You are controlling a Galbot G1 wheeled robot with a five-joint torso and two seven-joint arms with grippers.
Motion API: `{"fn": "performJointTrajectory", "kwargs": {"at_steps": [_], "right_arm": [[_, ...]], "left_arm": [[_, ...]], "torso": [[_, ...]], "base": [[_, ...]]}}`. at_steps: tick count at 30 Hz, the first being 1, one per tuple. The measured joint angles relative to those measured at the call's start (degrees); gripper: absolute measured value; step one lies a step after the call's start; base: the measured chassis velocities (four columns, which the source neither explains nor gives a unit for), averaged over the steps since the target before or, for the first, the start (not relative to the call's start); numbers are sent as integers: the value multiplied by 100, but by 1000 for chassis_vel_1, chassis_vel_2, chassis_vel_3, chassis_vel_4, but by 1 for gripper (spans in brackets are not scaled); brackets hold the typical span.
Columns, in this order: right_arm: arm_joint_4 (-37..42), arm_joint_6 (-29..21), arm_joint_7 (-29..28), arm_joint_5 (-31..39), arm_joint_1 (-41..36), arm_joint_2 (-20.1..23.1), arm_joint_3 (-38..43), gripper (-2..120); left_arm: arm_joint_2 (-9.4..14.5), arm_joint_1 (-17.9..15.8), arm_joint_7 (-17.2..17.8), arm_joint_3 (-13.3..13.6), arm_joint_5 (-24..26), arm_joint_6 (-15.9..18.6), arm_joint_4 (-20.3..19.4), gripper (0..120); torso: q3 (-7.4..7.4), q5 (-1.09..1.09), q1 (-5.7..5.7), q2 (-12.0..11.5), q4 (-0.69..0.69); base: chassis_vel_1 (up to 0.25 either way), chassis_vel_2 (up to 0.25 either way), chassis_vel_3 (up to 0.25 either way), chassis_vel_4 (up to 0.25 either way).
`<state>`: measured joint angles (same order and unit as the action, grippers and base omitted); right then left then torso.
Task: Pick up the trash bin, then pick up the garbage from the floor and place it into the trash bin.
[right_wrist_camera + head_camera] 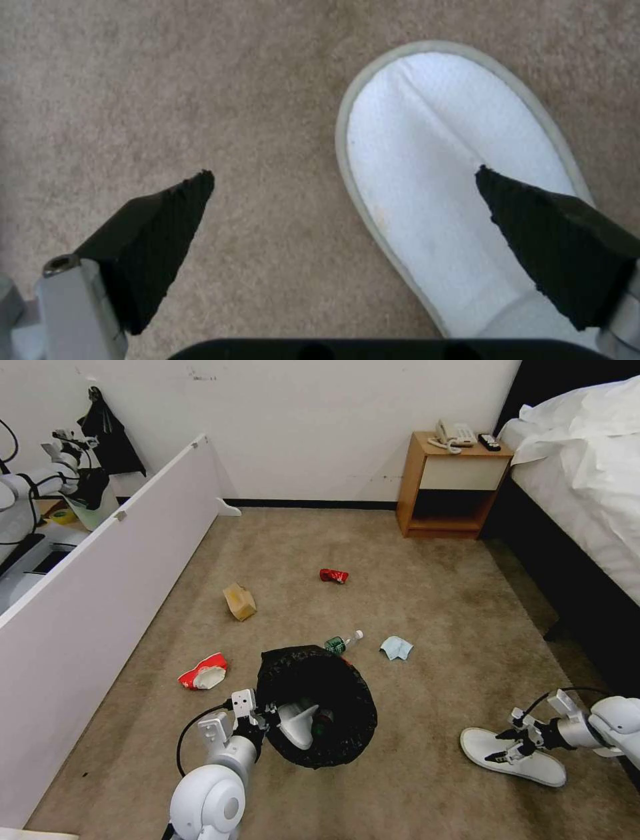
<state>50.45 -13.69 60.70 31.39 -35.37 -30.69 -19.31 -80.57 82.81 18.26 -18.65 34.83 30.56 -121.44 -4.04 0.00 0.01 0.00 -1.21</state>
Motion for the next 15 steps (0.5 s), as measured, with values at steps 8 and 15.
{"fn": "performJointTrajectory", "kwargs": {"at_steps": [8, 15], "right_arm": [[-91, 38, 24, -97, -98, 42, 113, 100], [-156, 57, 43, -181, -145, 51, 177, 100]], "left_arm": [[17, -19, 9, 5, 29, 0, 6, 0], [33, -14, 11, 3, 37, 0, 5, 0]], "torso": [[0, 0, 0, 0, 0], [0, 0, 0, 0, 0]], "base": [[0, 0, 0, 0], [0, 0, 0, 0]]}}
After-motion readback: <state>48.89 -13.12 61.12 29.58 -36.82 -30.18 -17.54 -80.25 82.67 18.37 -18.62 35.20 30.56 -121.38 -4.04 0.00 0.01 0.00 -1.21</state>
